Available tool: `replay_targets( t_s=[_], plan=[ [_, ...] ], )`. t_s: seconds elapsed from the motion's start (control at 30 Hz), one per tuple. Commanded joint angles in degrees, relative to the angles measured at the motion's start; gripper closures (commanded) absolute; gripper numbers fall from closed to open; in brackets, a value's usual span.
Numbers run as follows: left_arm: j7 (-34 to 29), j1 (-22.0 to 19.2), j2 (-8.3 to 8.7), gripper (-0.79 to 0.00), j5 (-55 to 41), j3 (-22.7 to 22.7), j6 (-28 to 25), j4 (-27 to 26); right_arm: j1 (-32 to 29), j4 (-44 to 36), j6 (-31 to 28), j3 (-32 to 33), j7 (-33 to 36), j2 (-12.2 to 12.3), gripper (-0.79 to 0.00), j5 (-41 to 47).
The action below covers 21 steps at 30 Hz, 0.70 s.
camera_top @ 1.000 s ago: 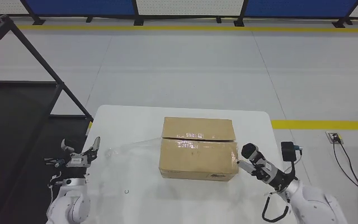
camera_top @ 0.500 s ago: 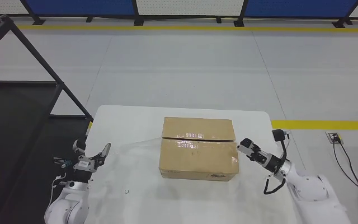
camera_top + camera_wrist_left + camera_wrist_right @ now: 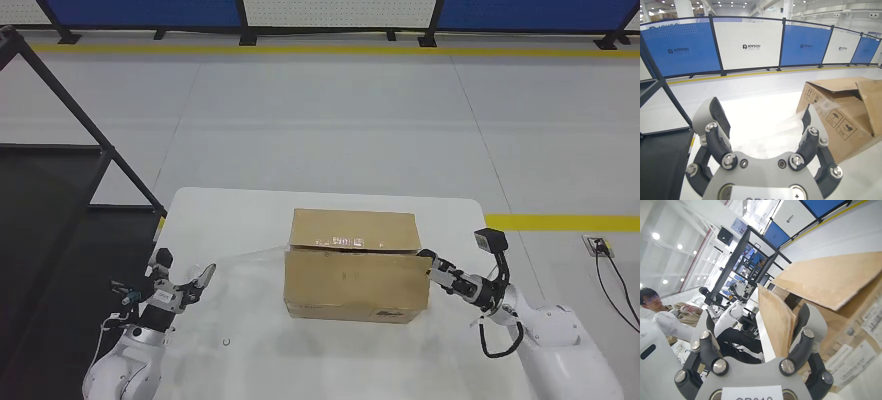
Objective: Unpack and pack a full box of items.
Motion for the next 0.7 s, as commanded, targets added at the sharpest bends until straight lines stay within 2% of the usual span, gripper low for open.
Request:
replay_targets(
  t_s=[0.0, 0.3, 0.53, 0.67],
  plan=[
    [-0.2, 0.0, 0.1, -0.785, 0.3, 0.4, -1.3, -0.9, -1.7, -3.2, 0.0, -0.3, -0.1, 1.1, -0.785, 1.4],
    [0.0, 1.5, 0.77, -0.785, 2.8, 2.2, -10.0, -5.9, -9.1, -13.2, -2.6, -1.4, -2.6, 6.8, -0.785, 2.2],
    [-0.7, 3.2, 1.61, -0.785, 4.9, 2.5, -18.4, -8.2, -12.8, -13.9, -6.9, -4.3, -6.9, 11.4, -0.785, -2.6],
    [-1.5, 3.6, 1.95, -0.785, 7.0, 3.4, -20.5, -8.4, -13.0, -13.1, -8.9, -7.4, -9.0, 13.7, -0.785, -4.5]
  ],
)
